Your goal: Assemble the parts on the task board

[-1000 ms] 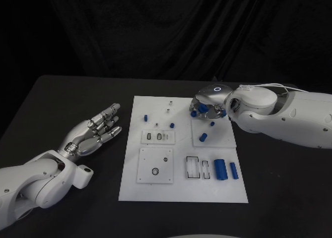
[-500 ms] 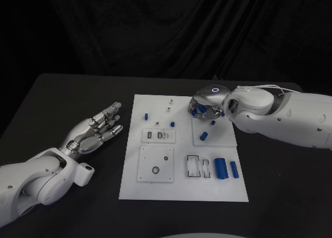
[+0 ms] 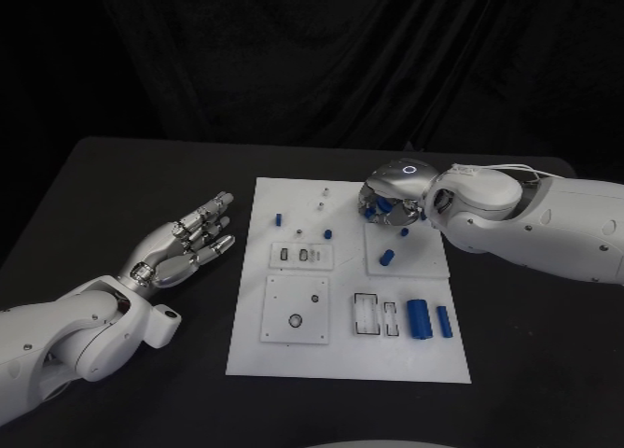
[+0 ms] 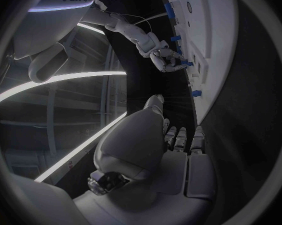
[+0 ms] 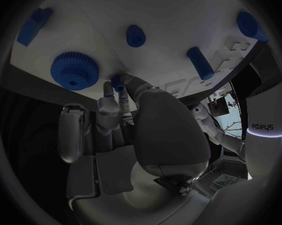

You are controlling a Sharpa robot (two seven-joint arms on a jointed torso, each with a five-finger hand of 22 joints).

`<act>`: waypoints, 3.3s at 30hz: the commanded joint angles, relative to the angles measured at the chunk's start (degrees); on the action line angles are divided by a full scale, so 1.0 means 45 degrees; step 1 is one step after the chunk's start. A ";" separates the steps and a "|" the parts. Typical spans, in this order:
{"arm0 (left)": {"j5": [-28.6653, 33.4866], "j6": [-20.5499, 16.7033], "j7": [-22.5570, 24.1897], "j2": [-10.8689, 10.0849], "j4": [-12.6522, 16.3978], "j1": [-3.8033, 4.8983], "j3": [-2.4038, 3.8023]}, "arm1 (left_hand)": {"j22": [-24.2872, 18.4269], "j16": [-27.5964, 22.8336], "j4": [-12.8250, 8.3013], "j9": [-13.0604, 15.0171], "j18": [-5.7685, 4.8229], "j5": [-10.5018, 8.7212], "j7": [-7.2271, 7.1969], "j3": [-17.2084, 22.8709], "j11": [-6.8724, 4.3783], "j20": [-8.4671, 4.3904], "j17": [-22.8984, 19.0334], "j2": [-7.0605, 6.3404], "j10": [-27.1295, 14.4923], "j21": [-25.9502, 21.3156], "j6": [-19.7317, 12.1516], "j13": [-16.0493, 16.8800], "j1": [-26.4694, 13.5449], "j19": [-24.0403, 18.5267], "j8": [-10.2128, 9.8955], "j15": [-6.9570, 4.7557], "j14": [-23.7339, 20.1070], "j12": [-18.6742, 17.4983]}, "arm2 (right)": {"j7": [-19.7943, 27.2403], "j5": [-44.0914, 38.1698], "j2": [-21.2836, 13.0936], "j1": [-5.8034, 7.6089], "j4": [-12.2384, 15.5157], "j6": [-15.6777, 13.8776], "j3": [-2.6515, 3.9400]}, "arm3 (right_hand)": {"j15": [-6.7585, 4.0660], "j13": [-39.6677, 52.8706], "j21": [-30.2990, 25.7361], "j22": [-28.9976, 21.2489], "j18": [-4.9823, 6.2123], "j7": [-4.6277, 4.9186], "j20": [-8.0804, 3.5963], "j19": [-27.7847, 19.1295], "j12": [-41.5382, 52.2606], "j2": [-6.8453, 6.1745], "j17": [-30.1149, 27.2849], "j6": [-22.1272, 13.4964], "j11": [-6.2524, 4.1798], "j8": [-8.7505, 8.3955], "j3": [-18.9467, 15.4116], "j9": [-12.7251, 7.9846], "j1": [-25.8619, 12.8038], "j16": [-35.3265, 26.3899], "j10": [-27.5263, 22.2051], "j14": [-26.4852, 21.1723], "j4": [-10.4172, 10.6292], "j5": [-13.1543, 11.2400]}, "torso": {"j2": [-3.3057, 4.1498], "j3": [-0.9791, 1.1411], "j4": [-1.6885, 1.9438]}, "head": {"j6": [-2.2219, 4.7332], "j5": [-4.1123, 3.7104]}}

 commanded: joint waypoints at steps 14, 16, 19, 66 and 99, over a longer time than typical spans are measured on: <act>-0.0051 0.0185 0.1912 0.0055 -0.0037 0.0036 0.0007 | -0.0020 -0.0047 0.0072 0.0009 0.0224 -0.0063 0.0193 0.0106 0.0059 0.0077 -0.0020 -0.0091 0.0014 -0.0045 0.0062 -0.0014 -0.0098 0.0013 0.0035 0.0042 -0.0005 -0.0059 | 0.0257 -0.0097 0.1013 0.0666 -0.0513 -0.1380 0.0025 | 0.0114 0.0079 0.0068 0.0531 -0.0188 0.0313 0.0075 -0.0002 -0.0489 0.0294 0.0107 0.0069 -0.0585 -0.0040 0.0057 0.1413 0.0208 0.0072 0.0831 -0.0007 -0.0148 -0.0670 | 0.0013 0.0003 -0.0023 | 0.0112 0.0123; -0.0051 0.0199 0.1909 0.0092 -0.0056 0.0036 0.0007 | -0.0020 -0.0047 0.0072 0.0009 0.0224 -0.0063 0.0193 0.0106 0.0059 0.0077 -0.0020 -0.0091 0.0014 -0.0045 0.0062 -0.0014 -0.0098 0.0013 0.0035 0.0042 -0.0005 -0.0059 | 0.0293 -0.0097 0.1377 0.0698 -0.0849 -0.1307 0.0030 | 0.0115 0.0080 0.0071 0.0538 -0.0189 0.0314 0.0077 0.0000 -0.0498 0.0291 0.0126 0.0065 -0.0584 -0.0044 0.0061 0.1422 0.0218 0.0081 0.0838 -0.0004 -0.0157 -0.0663 | 0.0018 0.0007 -0.0019 | 0.0097 0.0110; -0.0051 0.0206 0.1914 0.0136 -0.0076 0.0036 0.0007 | -0.0020 -0.0047 0.0079 0.0008 0.0224 -0.0064 0.0191 0.0110 0.0059 0.0071 -0.0020 -0.0099 0.0015 -0.0045 0.0061 -0.0014 -0.0106 0.0013 0.0035 0.0031 -0.0005 -0.0059 | 0.0306 0.0002 0.1842 0.0715 -0.1316 -0.1102 0.0034 | 0.0115 0.0081 0.0068 0.0535 -0.0188 0.0317 0.0078 -0.0002 -0.0503 0.0284 0.0114 0.0064 -0.0581 -0.0046 0.0056 0.1428 0.0213 0.0074 0.0845 -0.0006 -0.0157 -0.0669 | 0.0021 0.0009 -0.0013 | 0.0077 0.0095; -0.0051 0.0102 0.2079 0.0213 -0.0148 0.0036 0.0007 | -0.0020 -0.0047 0.0082 0.0017 0.0227 0.0144 0.0009 0.0146 0.0065 -0.0377 -0.0020 -0.0529 0.0030 -0.0045 0.0148 -0.0010 -0.0146 0.0013 0.0043 -0.0030 -0.0005 -0.0055 | 0.0091 0.0562 0.3464 0.0375 -0.3085 0.0288 0.0052 | 0.0284 0.0165 -0.0212 0.0252 -0.0094 0.0451 0.0257 -0.0321 -0.1124 0.0225 -0.0353 -0.0779 -0.0333 -0.0789 -0.0028 0.1607 -0.0020 -0.0320 0.0444 -0.0390 0.0021 -0.1111 | 0.0054 -0.0011 0.0027 | -0.0067 -0.0075; -0.0051 0.0069 0.2266 0.0338 -0.0407 0.0035 0.0007 | -0.0020 -0.0047 0.0265 0.0017 -0.0379 0.0226 -0.0108 0.0344 -0.0482 -0.1587 -0.0020 -0.0714 -0.0034 -0.0045 0.0214 -0.0028 -0.0169 0.0013 0.0040 -0.0554 -0.0005 -0.0072 | -0.0422 0.0563 0.3338 0.0338 -0.2955 0.0933 0.0052 | 0.0589 -0.0277 -0.1283 -0.0927 0.0213 -0.0213 0.0517 -0.1267 -0.2777 -0.0143 -0.2151 -0.4233 0.0318 -0.2768 -0.0185 0.0623 -0.0303 -0.1719 -0.2809 -0.1387 0.0232 -0.1416 | 0.0046 -0.0021 0.0002 | -0.0167 -0.0047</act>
